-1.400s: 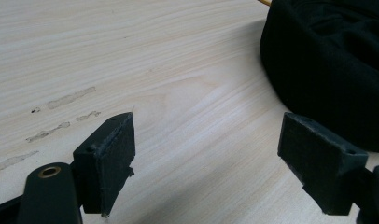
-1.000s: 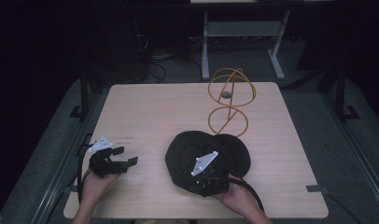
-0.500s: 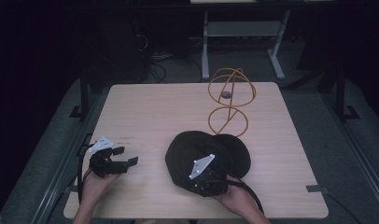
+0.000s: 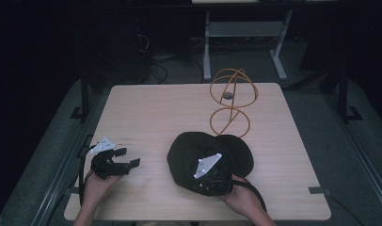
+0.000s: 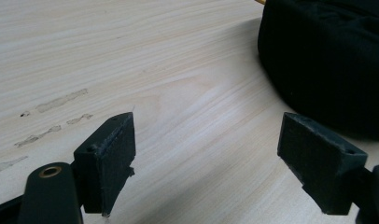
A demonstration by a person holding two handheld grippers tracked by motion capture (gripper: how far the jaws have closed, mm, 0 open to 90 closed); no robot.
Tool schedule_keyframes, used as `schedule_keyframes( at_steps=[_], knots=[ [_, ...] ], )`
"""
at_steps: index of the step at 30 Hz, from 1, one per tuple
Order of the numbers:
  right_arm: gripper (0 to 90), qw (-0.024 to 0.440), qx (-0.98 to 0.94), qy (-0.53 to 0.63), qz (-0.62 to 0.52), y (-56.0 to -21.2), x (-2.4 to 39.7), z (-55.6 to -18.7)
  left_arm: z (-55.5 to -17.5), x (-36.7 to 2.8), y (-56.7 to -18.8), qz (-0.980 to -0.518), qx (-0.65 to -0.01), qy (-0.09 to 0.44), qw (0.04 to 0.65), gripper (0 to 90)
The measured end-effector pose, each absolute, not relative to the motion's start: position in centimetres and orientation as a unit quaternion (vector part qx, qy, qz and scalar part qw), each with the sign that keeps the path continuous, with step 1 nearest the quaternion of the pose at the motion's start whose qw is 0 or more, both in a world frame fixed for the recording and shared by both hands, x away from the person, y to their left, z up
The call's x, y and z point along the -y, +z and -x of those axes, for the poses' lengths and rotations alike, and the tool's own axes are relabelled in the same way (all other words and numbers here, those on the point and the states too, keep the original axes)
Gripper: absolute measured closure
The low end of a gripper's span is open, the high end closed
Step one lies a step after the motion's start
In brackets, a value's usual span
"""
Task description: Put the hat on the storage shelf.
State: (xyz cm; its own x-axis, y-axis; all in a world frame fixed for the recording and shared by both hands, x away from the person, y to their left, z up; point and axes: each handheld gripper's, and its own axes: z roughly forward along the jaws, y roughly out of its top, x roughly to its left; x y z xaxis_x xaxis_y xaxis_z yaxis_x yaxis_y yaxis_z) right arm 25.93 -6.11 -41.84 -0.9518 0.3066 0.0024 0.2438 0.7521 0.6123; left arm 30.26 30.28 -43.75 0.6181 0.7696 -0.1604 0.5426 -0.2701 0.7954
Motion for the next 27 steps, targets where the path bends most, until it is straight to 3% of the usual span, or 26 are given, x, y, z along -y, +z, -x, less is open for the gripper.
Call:
schedule_keyframes(
  at_steps=[27],
  knots=[
    [76.1,0.042,-0.894,0.416,-0.161,-35.6,9.6,-27.4,-29.3,-26.8,-42.9,-0.804,-0.355,0.120,0.462,18.9]
  ],
)
